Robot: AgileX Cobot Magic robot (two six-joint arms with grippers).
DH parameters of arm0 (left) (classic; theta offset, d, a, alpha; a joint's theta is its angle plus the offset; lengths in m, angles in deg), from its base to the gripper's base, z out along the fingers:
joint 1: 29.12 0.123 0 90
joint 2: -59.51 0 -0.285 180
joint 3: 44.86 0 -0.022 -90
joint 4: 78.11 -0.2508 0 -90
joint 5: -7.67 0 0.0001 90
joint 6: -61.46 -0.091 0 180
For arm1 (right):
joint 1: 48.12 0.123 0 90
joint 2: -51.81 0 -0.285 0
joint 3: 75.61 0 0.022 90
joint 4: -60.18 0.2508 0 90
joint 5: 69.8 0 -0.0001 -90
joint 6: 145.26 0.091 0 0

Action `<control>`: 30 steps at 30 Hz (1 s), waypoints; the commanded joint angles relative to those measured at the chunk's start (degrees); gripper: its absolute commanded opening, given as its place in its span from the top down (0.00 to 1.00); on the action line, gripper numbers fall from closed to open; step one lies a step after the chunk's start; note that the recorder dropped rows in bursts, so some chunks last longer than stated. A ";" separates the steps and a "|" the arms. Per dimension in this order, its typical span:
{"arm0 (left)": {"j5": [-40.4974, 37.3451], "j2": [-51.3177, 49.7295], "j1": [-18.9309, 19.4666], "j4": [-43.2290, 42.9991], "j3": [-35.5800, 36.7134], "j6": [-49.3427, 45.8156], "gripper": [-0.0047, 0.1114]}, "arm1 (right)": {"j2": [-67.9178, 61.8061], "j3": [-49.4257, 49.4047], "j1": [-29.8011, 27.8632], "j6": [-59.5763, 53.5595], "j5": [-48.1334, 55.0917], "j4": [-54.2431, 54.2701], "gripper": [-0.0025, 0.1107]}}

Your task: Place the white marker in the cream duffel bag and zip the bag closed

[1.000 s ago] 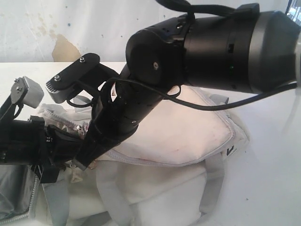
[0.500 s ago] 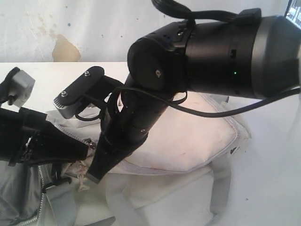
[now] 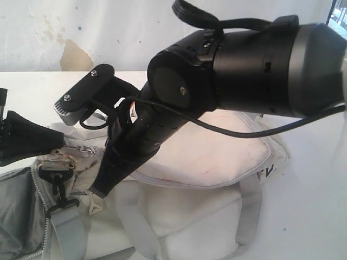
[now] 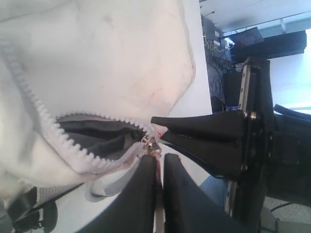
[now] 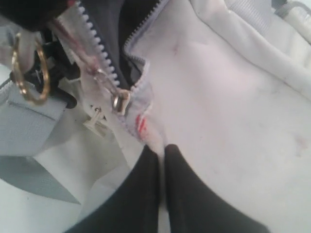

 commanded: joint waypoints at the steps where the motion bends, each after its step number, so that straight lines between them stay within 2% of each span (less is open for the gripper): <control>1: -1.04 0.64 1.86 0.66 -0.44 0.70 0.96 | -0.02 -0.86 -0.30 -3.37 2.44 -4.00 0.98; 5: -1.04 0.64 2.73 -1.30 -0.44 1.16 0.96 | 0.71 -0.96 -0.30 -4.59 2.87 -4.55 0.98; 10: -1.04 0.73 1.94 3.19 -0.44 -0.80 0.96 | 0.83 -0.96 -0.30 -4.43 1.33 -4.35 0.96; 12: -1.04 0.73 1.94 3.60 -0.44 -2.43 0.96 | 0.83 -0.96 -0.30 -4.43 1.19 -2.57 0.89; 16: -1.04 0.73 1.94 2.98 -0.44 -3.62 0.96 | 0.86 -0.42 -0.30 -3.73 0.84 1.53 0.58; 19: -1.04 0.73 1.94 2.84 -0.44 -3.86 0.96 | 0.96 0.99 -0.30 -0.63 1.33 1.78 0.45; 25: -1.04 0.73 1.94 6.65 -0.34 -7.89 0.96 | 2.82 3.30 1.34 3.90 6.01 3.49 0.45; 30: -1.04 0.73 1.94 8.74 -0.34 -8.13 0.96 | 4.81 4.11 3.48 14.85 9.62 9.07 0.52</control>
